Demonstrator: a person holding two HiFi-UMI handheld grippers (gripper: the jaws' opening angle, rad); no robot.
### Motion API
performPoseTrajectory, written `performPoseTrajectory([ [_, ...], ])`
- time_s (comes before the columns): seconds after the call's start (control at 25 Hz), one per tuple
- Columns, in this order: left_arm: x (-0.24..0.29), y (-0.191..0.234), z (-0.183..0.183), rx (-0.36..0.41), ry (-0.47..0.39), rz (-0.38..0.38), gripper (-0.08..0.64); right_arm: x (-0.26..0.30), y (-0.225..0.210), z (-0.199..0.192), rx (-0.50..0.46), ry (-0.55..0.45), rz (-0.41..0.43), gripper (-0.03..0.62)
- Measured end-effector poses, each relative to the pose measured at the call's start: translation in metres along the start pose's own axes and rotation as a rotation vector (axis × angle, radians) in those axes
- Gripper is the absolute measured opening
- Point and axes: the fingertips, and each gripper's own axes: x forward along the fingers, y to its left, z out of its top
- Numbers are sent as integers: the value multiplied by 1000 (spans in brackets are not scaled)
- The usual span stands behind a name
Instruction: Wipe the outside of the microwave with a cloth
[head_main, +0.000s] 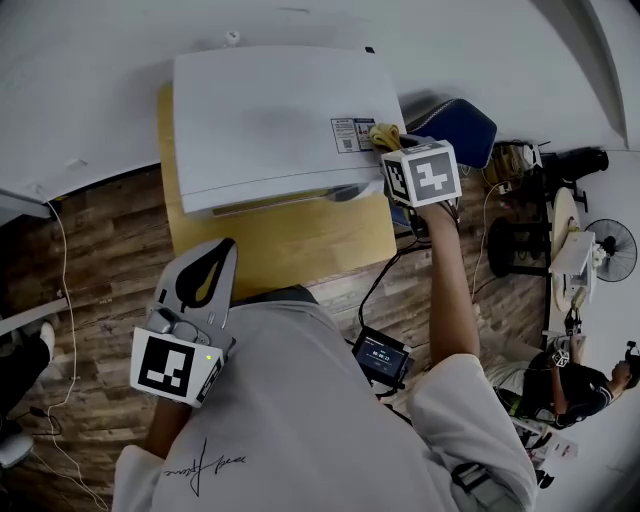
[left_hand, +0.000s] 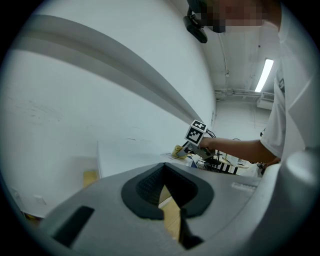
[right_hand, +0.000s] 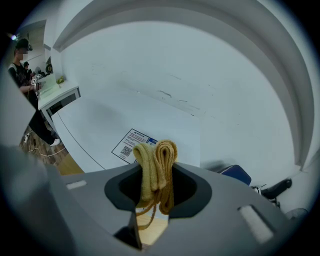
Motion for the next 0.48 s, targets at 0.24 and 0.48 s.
performPoseTrajectory([
  [0.24,-7,-1,-1,0,-2,10,-2,-1,17,4,-25,-12,-9,121],
  [0.48,-11,1,0,0,-14,11,-2,-2,29,9,-55,-9,-14,123],
])
